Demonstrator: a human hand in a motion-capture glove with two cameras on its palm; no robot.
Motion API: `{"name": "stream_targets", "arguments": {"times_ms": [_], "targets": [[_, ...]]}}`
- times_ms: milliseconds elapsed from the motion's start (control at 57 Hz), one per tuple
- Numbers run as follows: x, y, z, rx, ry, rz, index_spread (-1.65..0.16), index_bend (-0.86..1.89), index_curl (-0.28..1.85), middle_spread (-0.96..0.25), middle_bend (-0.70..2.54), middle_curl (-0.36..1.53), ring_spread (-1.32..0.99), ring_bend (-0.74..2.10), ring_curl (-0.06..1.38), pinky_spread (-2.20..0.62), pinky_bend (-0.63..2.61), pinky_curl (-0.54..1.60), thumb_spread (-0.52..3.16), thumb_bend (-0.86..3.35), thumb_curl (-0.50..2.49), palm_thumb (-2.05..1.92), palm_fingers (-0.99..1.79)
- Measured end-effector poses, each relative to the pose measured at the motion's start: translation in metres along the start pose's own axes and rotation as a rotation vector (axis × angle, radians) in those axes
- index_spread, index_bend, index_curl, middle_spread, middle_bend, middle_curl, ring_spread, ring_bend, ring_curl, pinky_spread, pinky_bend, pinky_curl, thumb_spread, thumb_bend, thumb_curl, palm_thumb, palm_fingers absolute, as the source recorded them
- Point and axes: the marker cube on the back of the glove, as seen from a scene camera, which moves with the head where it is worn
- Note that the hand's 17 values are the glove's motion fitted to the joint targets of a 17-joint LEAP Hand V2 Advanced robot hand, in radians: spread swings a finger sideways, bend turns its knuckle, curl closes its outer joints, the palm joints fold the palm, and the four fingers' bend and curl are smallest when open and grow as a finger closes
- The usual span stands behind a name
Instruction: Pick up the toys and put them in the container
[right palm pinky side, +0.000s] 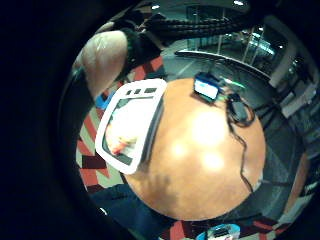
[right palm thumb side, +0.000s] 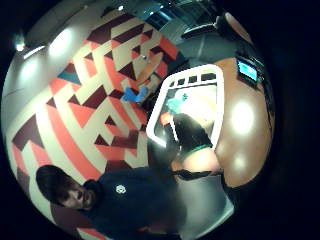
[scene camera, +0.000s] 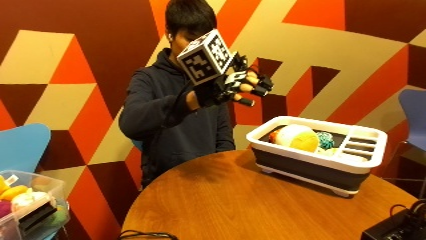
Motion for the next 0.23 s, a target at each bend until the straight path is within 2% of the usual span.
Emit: {"name": "stream_targets", "arguments": {"times_ms": [88, 228], "targets": [[0.026, 0.035, 0.006, 0.009, 0.101, 0.057, -0.28, 0.22, 0.76, -0.02, 0.29, 0.55, -0.01, 0.32, 0.40, 0.06, 0.80, 0.33, 1.32, -0.01, 0.55, 0.24, 0.05], [0.063, 0.089, 0.022, -0.049, 0.134, 0.120, -0.26, 0.23, 0.74, -0.03, 0.30, 0.54, 0.00, 0.28, 0.38, 0.06, 0.74, 0.32, 1.36, 0.00, 0.50, 0.26, 0.08]]}}
